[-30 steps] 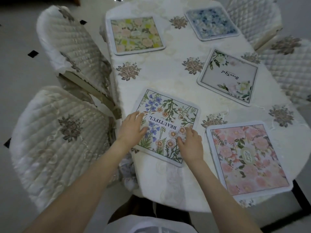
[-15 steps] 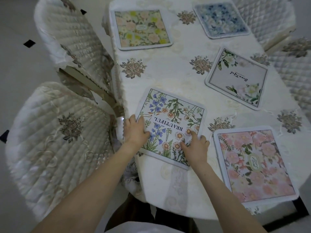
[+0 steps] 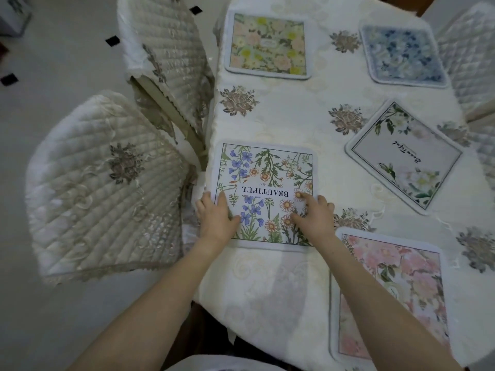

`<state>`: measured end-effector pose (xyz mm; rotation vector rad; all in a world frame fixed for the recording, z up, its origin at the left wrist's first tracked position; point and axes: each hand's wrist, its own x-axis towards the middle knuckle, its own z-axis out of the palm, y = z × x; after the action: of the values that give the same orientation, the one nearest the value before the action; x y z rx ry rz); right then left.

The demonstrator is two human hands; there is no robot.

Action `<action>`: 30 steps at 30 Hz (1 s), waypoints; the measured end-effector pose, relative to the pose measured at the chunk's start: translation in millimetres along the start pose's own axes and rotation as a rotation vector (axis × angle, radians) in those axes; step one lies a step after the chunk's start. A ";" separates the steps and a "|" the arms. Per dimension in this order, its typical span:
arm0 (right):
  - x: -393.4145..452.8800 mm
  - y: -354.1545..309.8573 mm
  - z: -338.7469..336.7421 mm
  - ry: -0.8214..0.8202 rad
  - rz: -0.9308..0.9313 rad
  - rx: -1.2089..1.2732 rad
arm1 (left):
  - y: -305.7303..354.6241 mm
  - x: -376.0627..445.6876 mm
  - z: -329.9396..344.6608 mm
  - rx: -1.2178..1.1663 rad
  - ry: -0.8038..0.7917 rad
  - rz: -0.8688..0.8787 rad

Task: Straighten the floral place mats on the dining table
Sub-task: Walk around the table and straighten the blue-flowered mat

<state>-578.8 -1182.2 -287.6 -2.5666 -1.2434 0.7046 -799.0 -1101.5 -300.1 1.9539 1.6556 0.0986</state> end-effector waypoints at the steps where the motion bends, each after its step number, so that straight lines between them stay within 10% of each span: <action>1: 2.6 2.0 -1.2 -0.007 -0.017 -0.011 | 1.2 -2.3 2.0 -0.006 0.009 -0.012; 10: 5.7 11.7 -6.1 -0.031 -0.090 -0.044 | 11.7 -10.2 1.8 0.018 -0.002 -0.062; 19: -14.3 7.5 6.8 -0.037 -0.387 -0.208 | 25.1 -32.5 18.3 0.201 0.002 0.309; 30: -62.3 15.8 -28.0 0.056 -0.304 -0.088 | 39.3 -61.3 -7.0 0.182 -0.018 0.386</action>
<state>-587.1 -1240.0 -248.8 -2.3666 -1.6295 0.5213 -781.3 -1158.4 -257.8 2.3863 1.2941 0.0793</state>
